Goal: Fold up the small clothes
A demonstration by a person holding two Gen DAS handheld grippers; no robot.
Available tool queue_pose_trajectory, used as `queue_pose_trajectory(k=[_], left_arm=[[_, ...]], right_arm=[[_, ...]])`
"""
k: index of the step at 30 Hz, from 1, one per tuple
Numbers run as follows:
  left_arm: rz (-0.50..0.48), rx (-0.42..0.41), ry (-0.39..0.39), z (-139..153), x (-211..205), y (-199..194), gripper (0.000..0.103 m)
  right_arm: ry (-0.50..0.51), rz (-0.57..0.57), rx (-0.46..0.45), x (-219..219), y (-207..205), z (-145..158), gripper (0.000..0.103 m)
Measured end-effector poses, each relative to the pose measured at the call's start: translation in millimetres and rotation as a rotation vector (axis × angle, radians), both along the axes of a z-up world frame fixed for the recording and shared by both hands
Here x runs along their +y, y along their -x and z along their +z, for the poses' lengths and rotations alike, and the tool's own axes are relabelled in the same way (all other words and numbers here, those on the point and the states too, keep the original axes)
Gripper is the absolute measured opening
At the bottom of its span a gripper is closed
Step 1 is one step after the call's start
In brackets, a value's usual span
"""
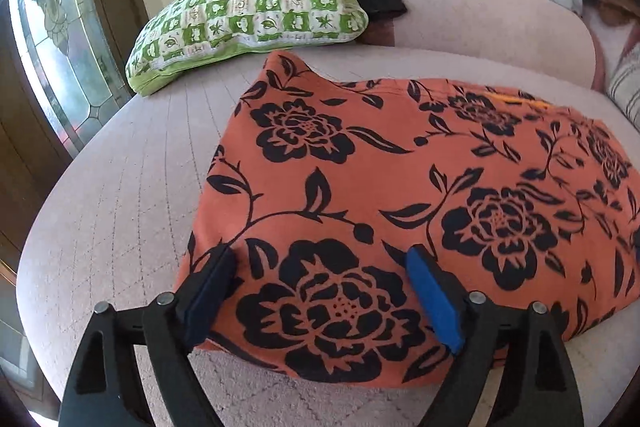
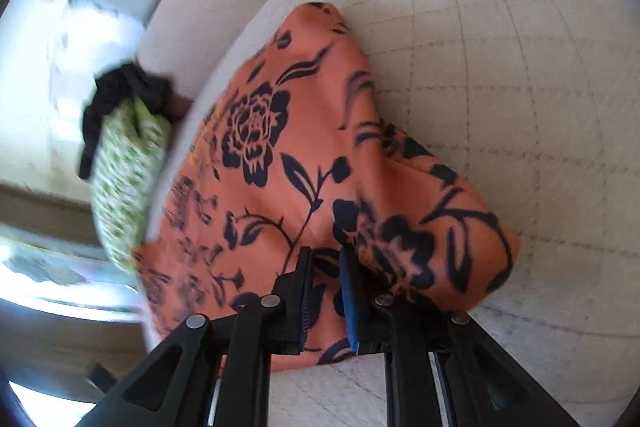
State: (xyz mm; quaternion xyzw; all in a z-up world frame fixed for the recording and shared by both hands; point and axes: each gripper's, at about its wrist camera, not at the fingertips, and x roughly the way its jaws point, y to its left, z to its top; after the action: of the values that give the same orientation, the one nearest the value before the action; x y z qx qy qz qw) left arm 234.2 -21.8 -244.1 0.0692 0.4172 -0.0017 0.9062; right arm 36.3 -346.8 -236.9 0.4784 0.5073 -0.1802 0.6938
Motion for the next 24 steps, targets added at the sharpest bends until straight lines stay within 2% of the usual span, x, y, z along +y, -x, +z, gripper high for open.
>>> queue_pose_trajectory(k=[4, 9, 11, 13, 18, 22, 24], left_arm=[[0.009, 0.069, 0.032, -0.3, 6.3, -4.3, 0.098], [-0.005, 0.276, 0.066, -0.1, 11.7, -27.8, 0.103], [-0.016, 0.354, 0.048, 1.0, 8.5, -34.2, 0.103], [-0.002, 0.387, 0.055, 3.6, 9.5, -36.2, 0.103], [0.027, 0.291, 0.149, 36.7, 17.4, -24.5, 0.102], [0.079, 0.241, 0.180, 44.7, 32.0, -17.6, 0.103], [0.110, 0.255, 0.147, 34.7, 38.5, -21.5, 0.103]], right_arm=[[0.005, 0.049, 0.009, 1.9, 1.1, 3.9, 0.017], [0.077, 0.118, 0.032, 11.5, -10.7, 12.5, 0.017], [0.104, 0.123, 0.008, 15.8, -16.5, 18.7, 0.018], [0.136, 0.138, -0.044, 20.4, -25.2, 28.5, 0.018], [0.160, 0.204, -0.153, 31.8, -51.7, 40.5, 0.018], [0.134, 0.227, -0.147, 40.6, -80.4, 27.5, 0.018], [0.120, 0.236, -0.126, 42.4, -89.9, 18.7, 0.018]])
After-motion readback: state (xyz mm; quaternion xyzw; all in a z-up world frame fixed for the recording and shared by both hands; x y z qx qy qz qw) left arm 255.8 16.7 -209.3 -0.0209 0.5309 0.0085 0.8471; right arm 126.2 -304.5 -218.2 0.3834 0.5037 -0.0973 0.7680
